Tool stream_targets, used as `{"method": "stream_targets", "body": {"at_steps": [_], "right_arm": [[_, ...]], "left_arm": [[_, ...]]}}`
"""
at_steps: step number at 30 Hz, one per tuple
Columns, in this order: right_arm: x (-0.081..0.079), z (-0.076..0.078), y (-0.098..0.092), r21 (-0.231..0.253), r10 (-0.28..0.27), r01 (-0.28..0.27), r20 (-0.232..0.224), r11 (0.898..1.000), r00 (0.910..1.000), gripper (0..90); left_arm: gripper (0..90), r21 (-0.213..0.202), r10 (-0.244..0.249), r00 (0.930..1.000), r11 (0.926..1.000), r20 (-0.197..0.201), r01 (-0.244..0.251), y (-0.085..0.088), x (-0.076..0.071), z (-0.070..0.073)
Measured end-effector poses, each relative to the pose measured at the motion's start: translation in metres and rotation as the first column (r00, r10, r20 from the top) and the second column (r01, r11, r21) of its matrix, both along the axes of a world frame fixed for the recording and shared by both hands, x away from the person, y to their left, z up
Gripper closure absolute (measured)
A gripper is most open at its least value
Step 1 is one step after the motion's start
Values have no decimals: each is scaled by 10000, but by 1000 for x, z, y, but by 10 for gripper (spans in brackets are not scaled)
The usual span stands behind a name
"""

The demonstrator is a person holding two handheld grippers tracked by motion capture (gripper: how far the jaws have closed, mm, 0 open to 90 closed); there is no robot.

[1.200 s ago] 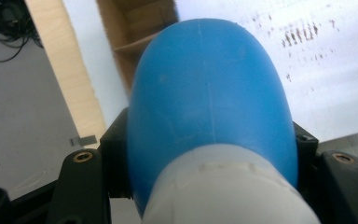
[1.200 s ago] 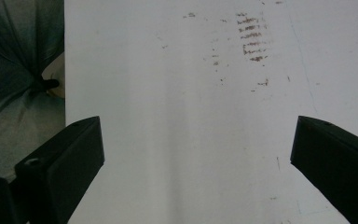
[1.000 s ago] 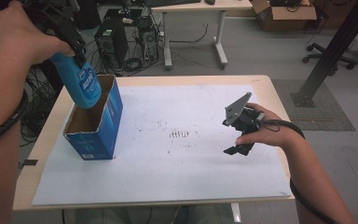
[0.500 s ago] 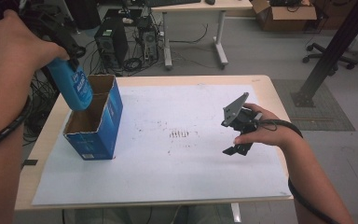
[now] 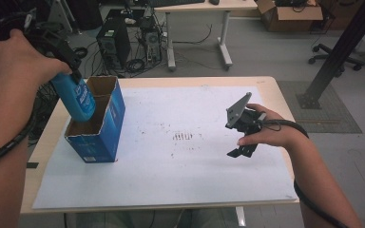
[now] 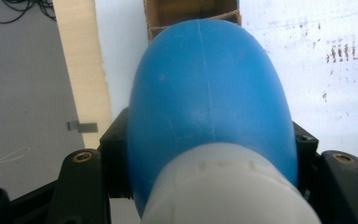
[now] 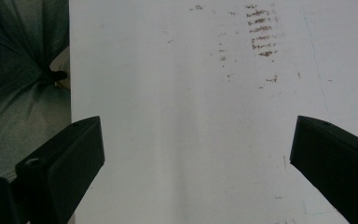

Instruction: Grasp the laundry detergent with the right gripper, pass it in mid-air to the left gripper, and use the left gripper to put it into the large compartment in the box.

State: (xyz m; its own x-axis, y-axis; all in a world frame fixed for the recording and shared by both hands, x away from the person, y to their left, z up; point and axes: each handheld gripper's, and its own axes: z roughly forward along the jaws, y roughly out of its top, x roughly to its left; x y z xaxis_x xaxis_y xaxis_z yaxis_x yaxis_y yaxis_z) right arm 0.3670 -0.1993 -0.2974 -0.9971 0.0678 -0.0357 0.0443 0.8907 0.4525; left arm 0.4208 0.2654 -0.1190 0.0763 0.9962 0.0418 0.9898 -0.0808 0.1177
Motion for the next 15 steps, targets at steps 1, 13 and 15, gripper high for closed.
{"method": "stream_targets", "body": {"at_steps": [1,13,15], "right_arm": [[0,1,0,-15,9,-9,-4,10000,10000,25],[-1,-1,-2,-38,36,-36,-64,10000,10000,29],[-1,-2,-3,-34,5,-5,-70,10000,10000,27]], "left_arm": [[382,16,17,10000,10000,24,-17,1,0,-2],[382,154,-214,9996,9996,-163,216,-7,3,-33],[382,168,-259,9995,9995,-190,262,-8,4,-38]]}}
